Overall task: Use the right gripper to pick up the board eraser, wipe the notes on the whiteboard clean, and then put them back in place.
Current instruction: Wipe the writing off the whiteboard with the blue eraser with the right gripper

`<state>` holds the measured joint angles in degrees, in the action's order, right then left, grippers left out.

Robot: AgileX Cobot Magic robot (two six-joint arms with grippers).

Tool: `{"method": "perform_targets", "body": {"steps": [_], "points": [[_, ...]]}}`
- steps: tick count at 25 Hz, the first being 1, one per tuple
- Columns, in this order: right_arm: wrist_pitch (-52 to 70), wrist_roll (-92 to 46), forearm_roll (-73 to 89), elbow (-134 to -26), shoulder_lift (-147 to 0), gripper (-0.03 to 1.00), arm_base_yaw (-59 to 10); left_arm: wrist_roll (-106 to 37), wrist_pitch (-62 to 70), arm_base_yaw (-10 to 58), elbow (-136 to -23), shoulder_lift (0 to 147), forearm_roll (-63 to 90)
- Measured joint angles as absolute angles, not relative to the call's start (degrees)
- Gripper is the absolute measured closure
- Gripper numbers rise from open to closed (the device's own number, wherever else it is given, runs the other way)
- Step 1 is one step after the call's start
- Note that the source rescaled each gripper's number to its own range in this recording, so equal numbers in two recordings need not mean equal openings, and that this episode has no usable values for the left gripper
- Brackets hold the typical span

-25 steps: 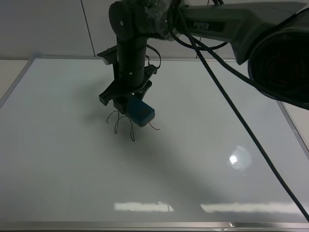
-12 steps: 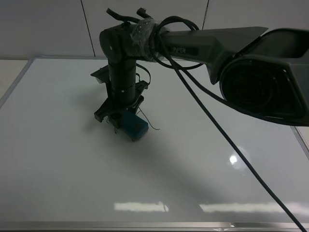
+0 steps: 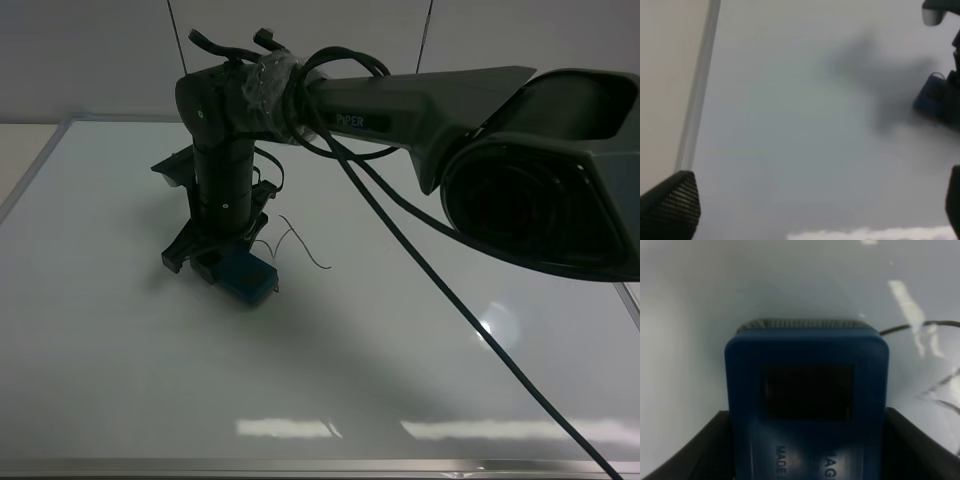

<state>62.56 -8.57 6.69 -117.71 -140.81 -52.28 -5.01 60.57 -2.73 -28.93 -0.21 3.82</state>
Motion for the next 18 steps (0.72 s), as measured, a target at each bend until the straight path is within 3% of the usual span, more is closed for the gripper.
{"method": "perform_targets", "body": {"steps": [10, 18], "points": [[62.38, -9.54, 6.06, -118.27, -141.46, 0.94, -53.84, -5.01, 60.57, -2.73, -28.93, -0.21, 3.82], [61.56, -9.61, 8.39, -118.27, -141.46, 0.94, -49.51, -5.01, 60.57, -2.73, -28.93, -0.21, 3.82]]}}
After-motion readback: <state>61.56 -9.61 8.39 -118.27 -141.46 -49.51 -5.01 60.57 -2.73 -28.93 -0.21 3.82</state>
